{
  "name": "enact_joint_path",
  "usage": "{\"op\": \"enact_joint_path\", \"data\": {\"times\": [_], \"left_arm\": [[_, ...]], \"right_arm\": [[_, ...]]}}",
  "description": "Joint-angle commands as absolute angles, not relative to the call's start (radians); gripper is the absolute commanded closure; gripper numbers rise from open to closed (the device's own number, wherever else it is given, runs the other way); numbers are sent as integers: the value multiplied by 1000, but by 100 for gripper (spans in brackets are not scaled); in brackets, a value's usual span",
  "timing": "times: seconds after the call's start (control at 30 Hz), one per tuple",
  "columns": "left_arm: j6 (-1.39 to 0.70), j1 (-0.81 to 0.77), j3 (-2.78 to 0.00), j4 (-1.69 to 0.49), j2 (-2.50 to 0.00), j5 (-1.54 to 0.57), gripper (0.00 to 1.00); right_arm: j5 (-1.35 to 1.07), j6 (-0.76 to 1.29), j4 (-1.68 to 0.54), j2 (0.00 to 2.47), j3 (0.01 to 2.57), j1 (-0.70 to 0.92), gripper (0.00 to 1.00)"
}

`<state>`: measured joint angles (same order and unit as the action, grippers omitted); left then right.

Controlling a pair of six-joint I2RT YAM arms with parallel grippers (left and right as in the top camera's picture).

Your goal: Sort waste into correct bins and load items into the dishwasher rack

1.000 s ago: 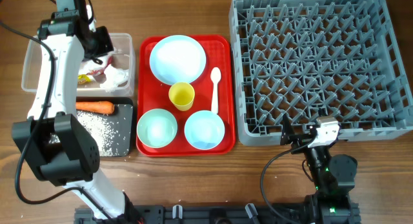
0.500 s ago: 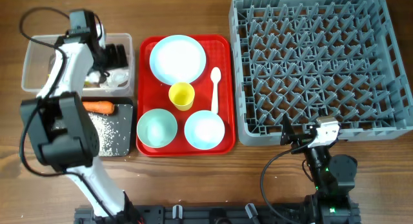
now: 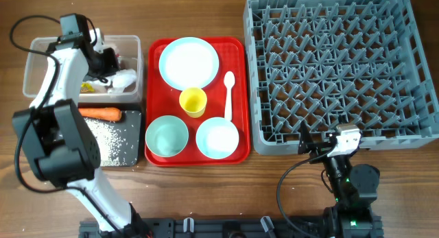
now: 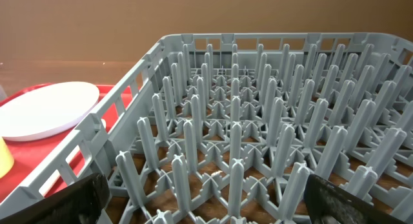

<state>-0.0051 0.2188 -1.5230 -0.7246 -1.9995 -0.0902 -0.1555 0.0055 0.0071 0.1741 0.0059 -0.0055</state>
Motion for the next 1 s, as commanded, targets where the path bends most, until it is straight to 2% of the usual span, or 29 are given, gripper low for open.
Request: {"op": "enact_joint_path", "data": {"times": [0.0, 0.27, 0.3, 0.33, 0.37, 0.43, 0.5, 0.53, 0.7, 0.9, 0.93, 0.97], "left_arm": [[-25, 220, -1526, -727, -1868, -161, 0], [-57, 220, -1522, -780, -1830, -160, 0], [-56, 220, -1519, -788, -1833, -161, 4], [-48, 220, -1518, -798, -1833, -161, 14], [-18, 220, -1518, -804, -1833, -162, 18], [-7, 220, -1518, -801, -1833, -160, 13], [-7, 225, -1518, -788, -1833, -160, 13], [-8, 226, -1518, -781, -1833, -160, 0], [-7, 224, -1518, -747, -1833, -256, 0], [-7, 225, -1518, -736, -1833, -261, 1], [-2, 225, -1518, -737, -1833, -260, 95], [0, 224, -1517, -750, -1833, -259, 96]], "right_arm": [[-149, 1, 10, 174, 5, -9, 0], [-149, 1, 10, 174, 5, -9, 0], [-149, 1, 10, 174, 5, -9, 0], [-149, 1, 10, 174, 5, -9, 0], [-149, 1, 10, 174, 5, -9, 0], [-149, 1, 10, 174, 5, -9, 0], [-149, 1, 11, 174, 5, -9, 0], [-149, 0, 10, 174, 5, -9, 0], [-149, 1, 10, 174, 5, -9, 0], [-149, 0, 10, 174, 5, -9, 0], [-149, 0, 10, 174, 5, -9, 0], [-149, 0, 10, 174, 5, -9, 0]]}}
